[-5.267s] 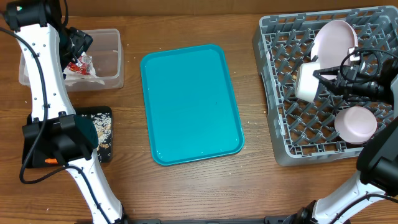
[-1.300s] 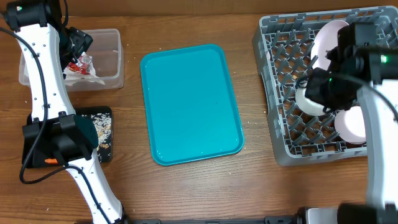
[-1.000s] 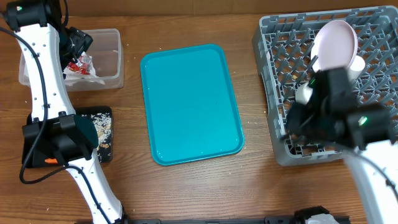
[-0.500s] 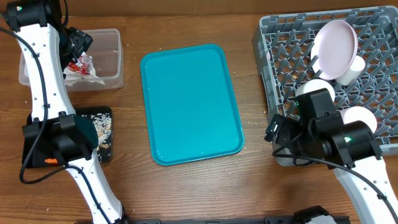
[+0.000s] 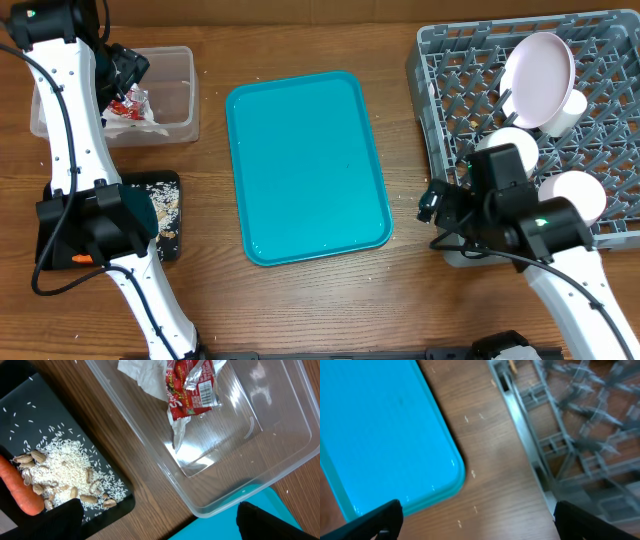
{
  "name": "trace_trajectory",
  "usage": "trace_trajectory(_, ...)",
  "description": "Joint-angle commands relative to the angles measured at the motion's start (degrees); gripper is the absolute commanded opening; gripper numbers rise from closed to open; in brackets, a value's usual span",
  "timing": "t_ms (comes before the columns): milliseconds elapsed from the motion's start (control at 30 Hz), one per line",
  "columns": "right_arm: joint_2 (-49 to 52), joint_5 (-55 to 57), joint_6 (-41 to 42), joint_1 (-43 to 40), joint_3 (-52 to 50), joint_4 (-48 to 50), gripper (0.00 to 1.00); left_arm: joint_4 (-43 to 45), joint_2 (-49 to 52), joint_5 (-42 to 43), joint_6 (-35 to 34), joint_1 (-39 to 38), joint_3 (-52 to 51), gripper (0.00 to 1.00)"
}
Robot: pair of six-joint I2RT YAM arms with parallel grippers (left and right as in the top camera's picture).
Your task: Sort waste into correct bins and load items into the dishwasher rack
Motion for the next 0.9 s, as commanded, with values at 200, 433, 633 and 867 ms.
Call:
trace_trajectory(200,-16.6,-4.8,-3.4,0.2,-26.8,30.3,1.0,-0.1,-0.1,-1.0,-0.8,-0.3,0.7,1.0)
trace_trajectory(433,-41.0,-5.9,-12.2,-3.1,-40.1,41.8,1.0,-0.1,-0.1,-1.0,-0.8,-0.3,0.7,1.0)
trace_trajectory(633,-55.1,-4.0,-14.9,-7.0,-44.0,43.0,1.0,-0.1,-0.1,-1.0,-0.8,-0.3,0.7,1.0)
trace_trajectory(867,-61.4,-4.0,-14.6,-12.4,-52.9,57.4,1.0,-0.1,-0.1,-1.0,-0.8,-0.3,0.7,1.0)
